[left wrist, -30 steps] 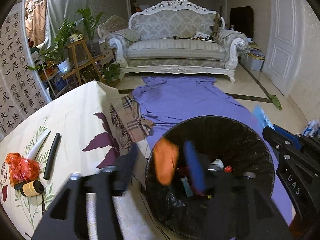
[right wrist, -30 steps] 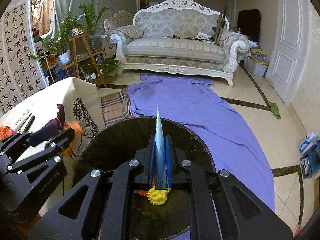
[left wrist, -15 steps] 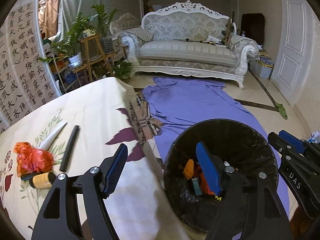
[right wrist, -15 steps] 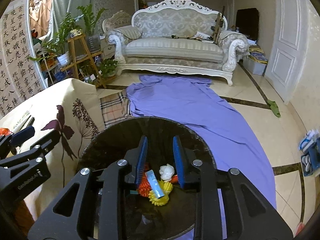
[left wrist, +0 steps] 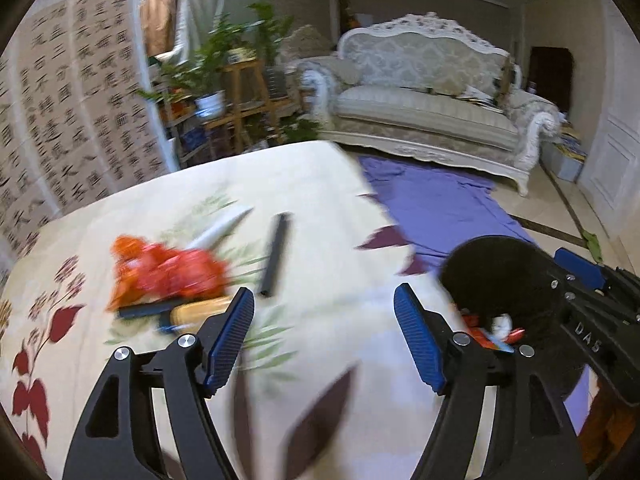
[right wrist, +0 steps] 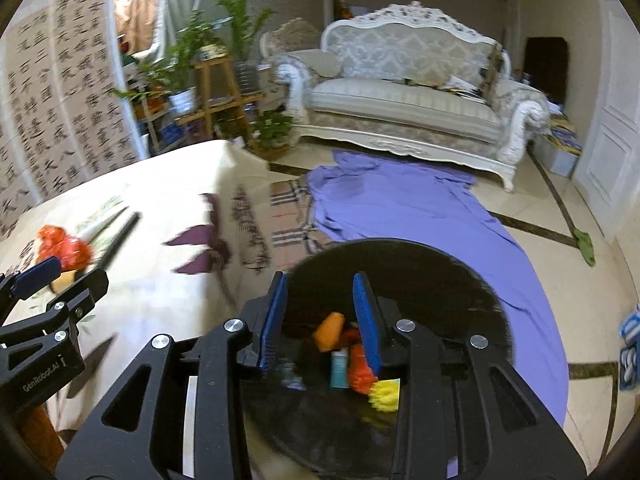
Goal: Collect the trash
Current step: 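Move both open tools back over the table items, then grasp the small yellow-labelled bottle upright with the right tool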
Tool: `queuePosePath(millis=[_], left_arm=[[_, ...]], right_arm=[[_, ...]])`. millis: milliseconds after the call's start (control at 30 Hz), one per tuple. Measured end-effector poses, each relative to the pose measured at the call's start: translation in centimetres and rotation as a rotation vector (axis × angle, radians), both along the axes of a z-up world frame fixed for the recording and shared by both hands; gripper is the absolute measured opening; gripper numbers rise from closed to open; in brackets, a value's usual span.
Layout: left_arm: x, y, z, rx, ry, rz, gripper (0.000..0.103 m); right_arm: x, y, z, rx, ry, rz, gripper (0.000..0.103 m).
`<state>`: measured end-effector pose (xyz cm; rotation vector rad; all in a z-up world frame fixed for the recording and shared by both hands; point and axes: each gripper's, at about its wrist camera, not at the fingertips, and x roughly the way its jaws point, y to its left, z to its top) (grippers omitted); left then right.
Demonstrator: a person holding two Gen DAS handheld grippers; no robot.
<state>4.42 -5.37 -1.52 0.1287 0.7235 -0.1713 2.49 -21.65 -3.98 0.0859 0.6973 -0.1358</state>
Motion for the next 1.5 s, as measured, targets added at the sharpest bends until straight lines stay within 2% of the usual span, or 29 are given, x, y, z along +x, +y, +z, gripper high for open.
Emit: queuePosePath(millis=[367, 733, 800, 833, 1000, 1500], left_arm=[[0.5, 10.2, -1.4, 0.009, 0.043, 0.217, 0.071], [0.5, 17.1, -1.8, -0.018, 0.053, 0.345, 0.071], [0.6, 17.9, -2.0, -0.022, 0.056, 0.358, 0.071], [0.6, 18.2, -2.0, -0.023, 0.057, 0.364, 0.071], [0.6, 19.5, -2.3, -0.031, 0.063, 0.386, 0.071], [0.1, 20.5, -2.2, -0.052, 0.074, 0.402, 0.071]], right_arm=[[3.1, 9.2, 0.0, -0.020, 0.028, 0.216, 0.034], [6.8, 15.1, -0.2, -0.062, 0.056, 0.340, 0.035], [7.6, 16.0, -0.5, -0.069, 0.066, 0.351, 0.037], [7.9, 16.2, -0.8, -0.075, 0.072, 0.353, 0.042], [8.4, 17.6, -1.6, -0.091, 0.110, 0.381, 0.042], [4.1, 20.2, -2.0, -0.122, 0.146, 0.474, 0.043]])
